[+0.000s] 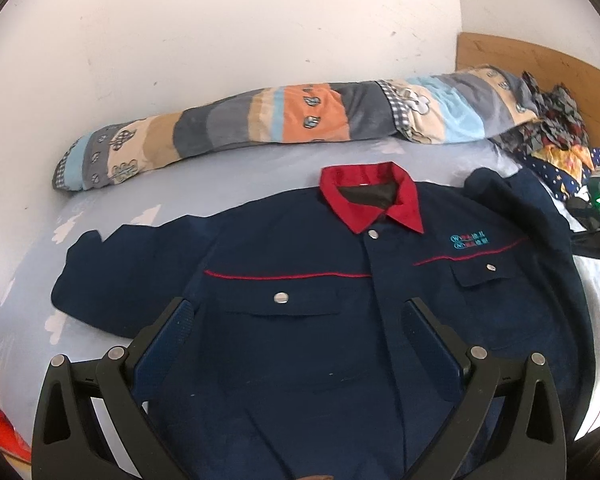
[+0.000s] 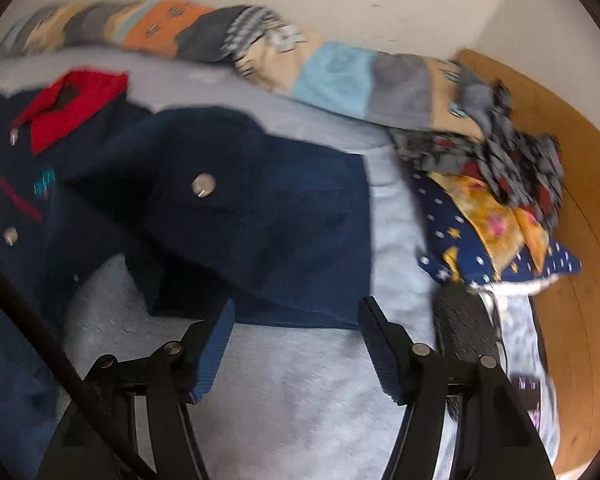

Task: Fold large clothes
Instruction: 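Lift the grasped sleeve up off the bed with the right gripper, then lay the sleeve across the jacket front and open the right gripper, then grasp the cuff of the other sleeve with the left gripper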

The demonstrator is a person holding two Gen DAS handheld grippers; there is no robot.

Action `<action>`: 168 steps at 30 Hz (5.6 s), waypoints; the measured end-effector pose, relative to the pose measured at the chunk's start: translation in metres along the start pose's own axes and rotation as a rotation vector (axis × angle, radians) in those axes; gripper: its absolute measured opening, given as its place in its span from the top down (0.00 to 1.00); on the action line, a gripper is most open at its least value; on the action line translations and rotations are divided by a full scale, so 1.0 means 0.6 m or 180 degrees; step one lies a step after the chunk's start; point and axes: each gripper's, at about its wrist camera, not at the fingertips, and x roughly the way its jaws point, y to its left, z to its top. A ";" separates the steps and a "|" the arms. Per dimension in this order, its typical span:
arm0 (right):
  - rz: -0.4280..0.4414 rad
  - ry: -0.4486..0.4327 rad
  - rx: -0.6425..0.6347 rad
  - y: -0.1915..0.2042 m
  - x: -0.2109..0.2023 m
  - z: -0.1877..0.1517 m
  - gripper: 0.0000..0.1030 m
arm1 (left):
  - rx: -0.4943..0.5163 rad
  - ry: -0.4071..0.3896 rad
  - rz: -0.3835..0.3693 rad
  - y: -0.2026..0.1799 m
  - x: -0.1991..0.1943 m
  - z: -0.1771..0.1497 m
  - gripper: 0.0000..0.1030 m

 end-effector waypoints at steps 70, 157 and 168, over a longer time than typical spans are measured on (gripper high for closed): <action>0.0724 -0.1216 0.0411 0.136 -0.466 0.516 0.94 | -0.0646 -0.0078 0.0342 0.189 -0.064 0.003 0.00; 0.1746 -0.0589 0.0329 0.400 -0.146 0.184 0.45 | -0.3054 0.1394 -0.0096 0.877 0.333 -0.077 0.28; 0.1761 -0.0606 0.0341 0.400 -0.139 0.190 0.45 | -0.3545 0.1348 -0.0374 0.874 0.429 -0.085 0.57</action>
